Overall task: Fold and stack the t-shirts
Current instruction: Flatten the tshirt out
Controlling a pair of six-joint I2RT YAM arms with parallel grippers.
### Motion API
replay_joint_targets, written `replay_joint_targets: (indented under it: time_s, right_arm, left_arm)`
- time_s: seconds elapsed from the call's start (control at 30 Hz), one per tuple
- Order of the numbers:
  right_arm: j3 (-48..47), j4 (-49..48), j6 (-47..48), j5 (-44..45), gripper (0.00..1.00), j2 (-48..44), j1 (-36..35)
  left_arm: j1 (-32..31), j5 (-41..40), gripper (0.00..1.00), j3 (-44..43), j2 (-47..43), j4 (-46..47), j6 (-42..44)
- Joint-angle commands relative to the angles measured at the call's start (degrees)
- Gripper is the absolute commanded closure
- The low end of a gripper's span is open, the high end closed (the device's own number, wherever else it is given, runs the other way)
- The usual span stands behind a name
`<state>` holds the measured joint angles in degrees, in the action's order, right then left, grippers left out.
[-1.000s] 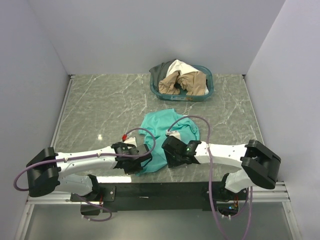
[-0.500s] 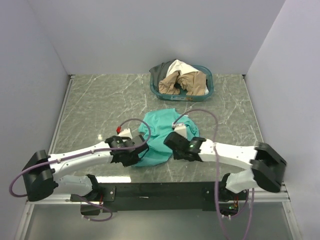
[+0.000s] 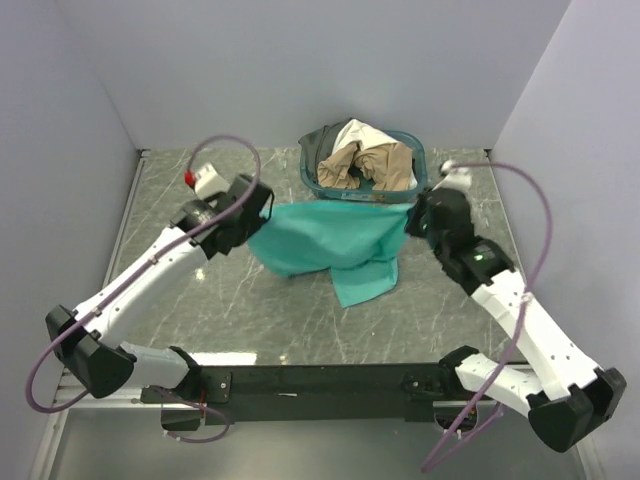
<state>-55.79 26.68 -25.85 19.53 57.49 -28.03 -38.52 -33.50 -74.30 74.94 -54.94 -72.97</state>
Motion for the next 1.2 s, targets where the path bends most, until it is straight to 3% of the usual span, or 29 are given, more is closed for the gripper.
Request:
replay_joint_targets:
  time_s: [0.0,0.07,0.37,0.6,0.83,1.0,1.1,1.17]
  right_arm:
    - [-11.32,-0.66,6.58,3.05,1.00,-3.61,2.97]
    - [-15.03,0.04,8.08,4.11,1.00,-5.01,3.07]
    - [-34.72,2.85,15.65,3.51,1.00,-8.71,3.16]
    - [-48.33,4.96,17.50,-10.11,1.00,-10.65,3.16]
    - [-56.45,6.72,17.50,-21.28,1.00,-10.82,3.25]
    - [-52.59,4.26,17.67,-19.62,1.00,-9.69,3.16]
    - [-51.17,3.47,18.90,-14.19,1.00,-5.74,3.25]
    - [-51.17,2.60,20.39,-8.67,1.00,-1.61,3.25]
  left_arm:
    - [0.20,-9.83,0.99,-12.68,-0.32,-5.00,2.38]
    - [0.20,-10.71,0.99,-18.14,-1.37,-1.60,5.28]
    - [0.20,-7.20,0.99,-25.36,-14.37,14.32,21.72]
    - [0.20,3.69,0.99,-33.09,-19.56,21.97,31.73]
    - [0.20,14.16,0.99,-38.90,-21.06,25.49,35.26]
    - [0.20,6.18,0.99,-35.48,-20.71,28.74,36.14]
    - [0.20,-4.24,0.99,-32.58,-17.38,27.88,34.22]
    - [0.20,-6.66,0.99,-31.26,-14.31,28.65,33.59]
